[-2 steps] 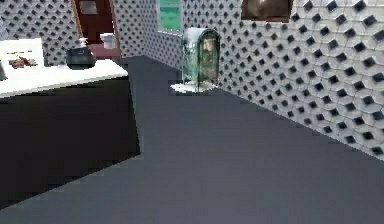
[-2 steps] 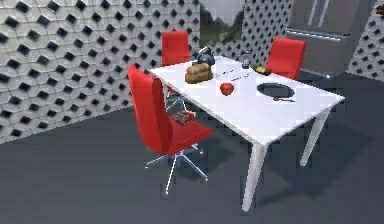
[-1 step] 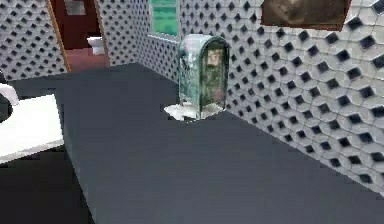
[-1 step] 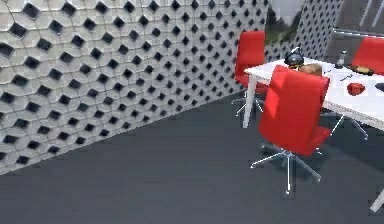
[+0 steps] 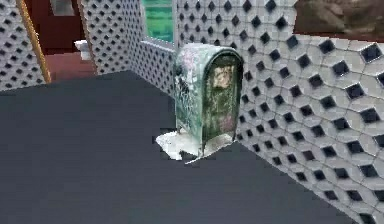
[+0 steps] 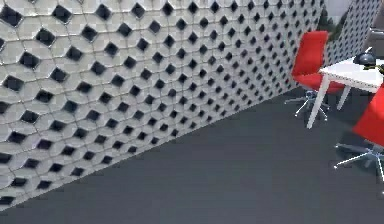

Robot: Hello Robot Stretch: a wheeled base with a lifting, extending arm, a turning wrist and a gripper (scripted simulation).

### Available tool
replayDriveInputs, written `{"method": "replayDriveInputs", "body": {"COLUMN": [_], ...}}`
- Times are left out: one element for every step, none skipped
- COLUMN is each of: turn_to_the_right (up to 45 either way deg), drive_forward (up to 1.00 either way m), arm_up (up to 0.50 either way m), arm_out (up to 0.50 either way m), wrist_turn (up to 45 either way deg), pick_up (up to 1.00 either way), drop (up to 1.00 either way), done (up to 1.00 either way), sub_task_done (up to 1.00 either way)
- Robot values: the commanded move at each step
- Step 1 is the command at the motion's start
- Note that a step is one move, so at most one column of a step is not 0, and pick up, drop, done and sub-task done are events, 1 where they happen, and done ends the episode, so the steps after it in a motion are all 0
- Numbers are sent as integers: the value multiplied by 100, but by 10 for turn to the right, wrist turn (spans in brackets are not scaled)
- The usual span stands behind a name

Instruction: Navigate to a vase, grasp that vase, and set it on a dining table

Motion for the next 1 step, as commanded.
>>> {"method": "replayDriveInputs", "body": {"turn_to_the_right": [-300], "drive_forward": [0], "arm_up": [0], "arm_out": [0], "wrist_turn": [0], "pick_up": [0], "drop": [0], "done": [0], "sub_task_done": [0]}}
